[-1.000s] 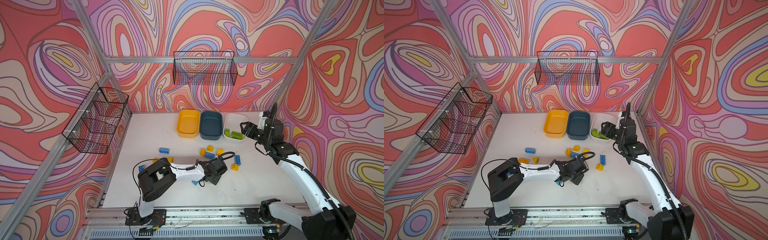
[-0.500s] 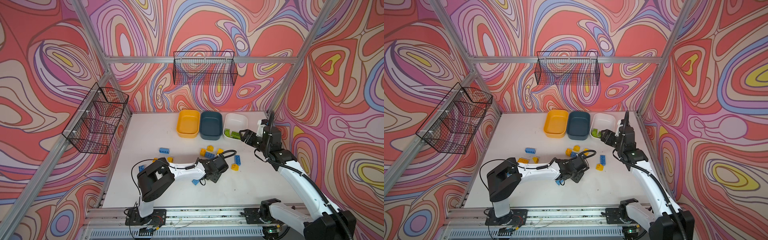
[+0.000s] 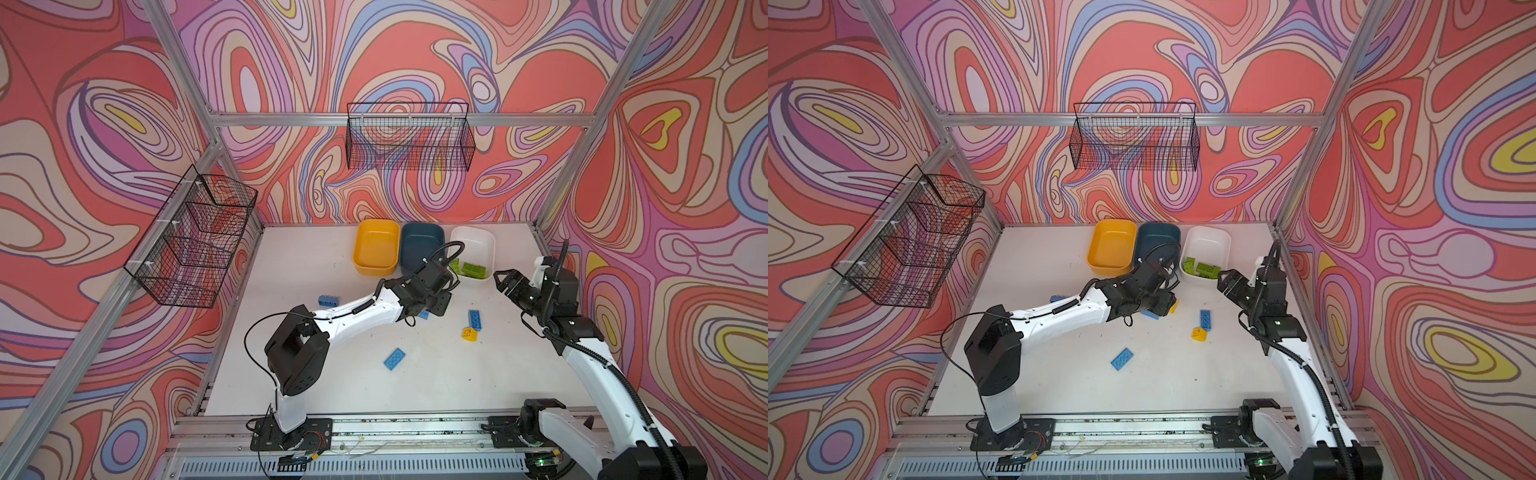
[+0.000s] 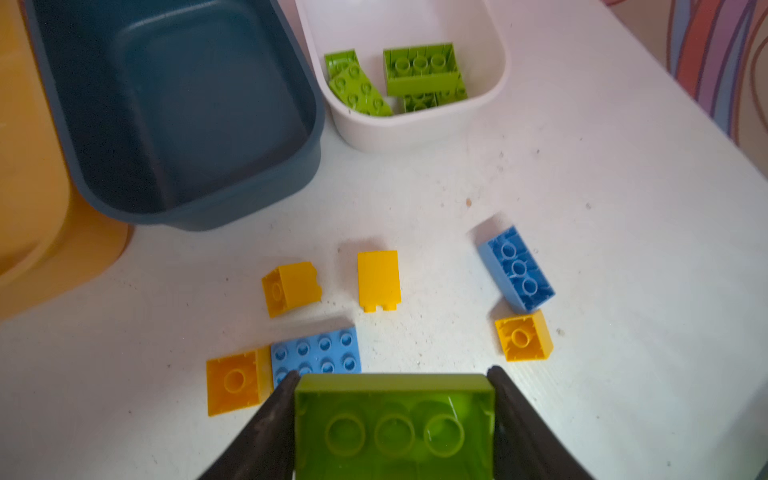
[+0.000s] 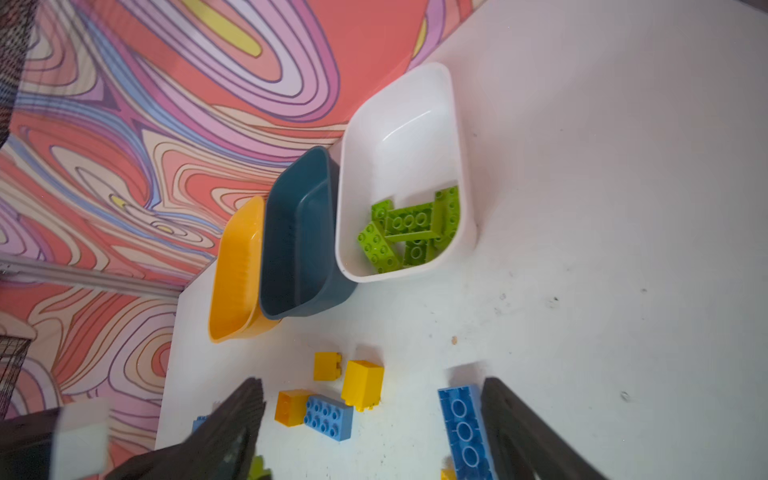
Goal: Sort the legos into containers by color
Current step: 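Carry the green brick to the white bin and open the left gripper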
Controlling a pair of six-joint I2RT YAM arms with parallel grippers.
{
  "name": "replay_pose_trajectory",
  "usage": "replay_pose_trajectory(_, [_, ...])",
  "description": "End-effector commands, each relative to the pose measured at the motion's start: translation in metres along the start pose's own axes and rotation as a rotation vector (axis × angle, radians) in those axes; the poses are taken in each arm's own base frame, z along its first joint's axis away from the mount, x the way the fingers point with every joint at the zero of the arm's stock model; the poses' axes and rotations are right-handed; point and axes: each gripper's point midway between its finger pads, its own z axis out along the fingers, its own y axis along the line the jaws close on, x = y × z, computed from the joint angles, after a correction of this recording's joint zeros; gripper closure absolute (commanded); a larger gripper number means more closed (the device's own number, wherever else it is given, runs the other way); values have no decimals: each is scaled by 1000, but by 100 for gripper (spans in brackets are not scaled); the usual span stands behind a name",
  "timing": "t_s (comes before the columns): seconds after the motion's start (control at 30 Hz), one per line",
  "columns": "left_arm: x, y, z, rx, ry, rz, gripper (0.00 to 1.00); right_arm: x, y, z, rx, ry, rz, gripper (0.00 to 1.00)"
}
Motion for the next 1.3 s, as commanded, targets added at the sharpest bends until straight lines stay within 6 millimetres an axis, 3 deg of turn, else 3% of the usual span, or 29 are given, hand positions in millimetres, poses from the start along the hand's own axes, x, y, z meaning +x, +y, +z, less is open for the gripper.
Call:
replay_pose_trajectory(0.0, [-25,-11,11,71,-30,7,42,10,-10,-4,0,-3,65,14])
replay_pose_trajectory(0.27, [-79,-19,57,163,-112,-71,43,49,-43,10,29,66,126,14])
replay_pose_trajectory(0.43, [-99,-19,93,189,-143,-112,43,73,-53,16,22,136,98,14])
replay_pose_trajectory(0.77, [-123,-16,140,222,-208,-185,43,93,-63,15,25,194,73,13])
replay_pose_trajectory(1.03, [-134,-15,161,274,-275,-260,38,101,-66,12,34,223,53,14])
replay_pose_trajectory(1.27, [-143,-12,157,263,-303,-256,20,104,-65,11,34,232,32,14])
